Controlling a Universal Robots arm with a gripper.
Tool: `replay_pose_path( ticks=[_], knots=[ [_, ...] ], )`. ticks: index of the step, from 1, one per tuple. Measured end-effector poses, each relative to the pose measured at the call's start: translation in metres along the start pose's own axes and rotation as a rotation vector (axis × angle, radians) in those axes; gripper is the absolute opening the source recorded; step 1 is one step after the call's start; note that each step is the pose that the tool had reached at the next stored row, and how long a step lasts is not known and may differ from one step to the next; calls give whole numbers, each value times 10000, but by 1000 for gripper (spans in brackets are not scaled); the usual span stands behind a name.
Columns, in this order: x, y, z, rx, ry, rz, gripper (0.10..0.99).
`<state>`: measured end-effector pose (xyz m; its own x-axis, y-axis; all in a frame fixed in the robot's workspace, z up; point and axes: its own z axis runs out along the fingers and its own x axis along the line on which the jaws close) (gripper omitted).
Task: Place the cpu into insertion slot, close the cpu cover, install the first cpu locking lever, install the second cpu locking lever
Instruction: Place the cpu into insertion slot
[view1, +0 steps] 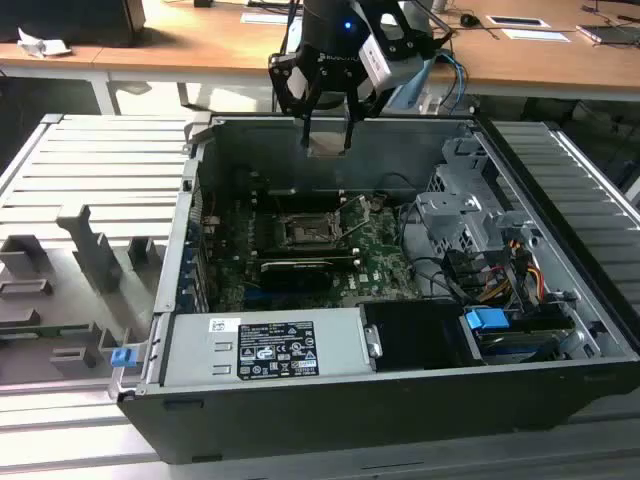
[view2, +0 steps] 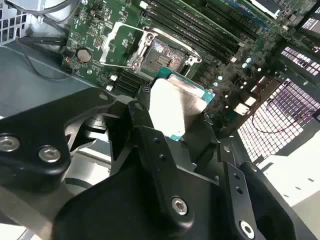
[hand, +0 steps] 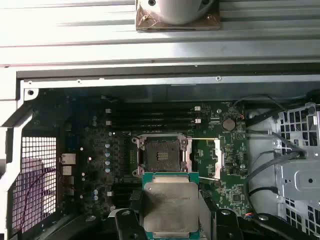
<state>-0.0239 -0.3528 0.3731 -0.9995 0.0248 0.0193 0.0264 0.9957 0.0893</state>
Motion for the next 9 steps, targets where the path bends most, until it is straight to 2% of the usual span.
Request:
replay_pose_path(
  ticks=[1, 6, 9],
  knots=[
    [-1, -2, 20, -9, -48, 529, 525],
    [-1, -7, 56, 1, -50, 558, 525],
    [-1, -7, 59, -4, -77, 863, 525]
  ],
)
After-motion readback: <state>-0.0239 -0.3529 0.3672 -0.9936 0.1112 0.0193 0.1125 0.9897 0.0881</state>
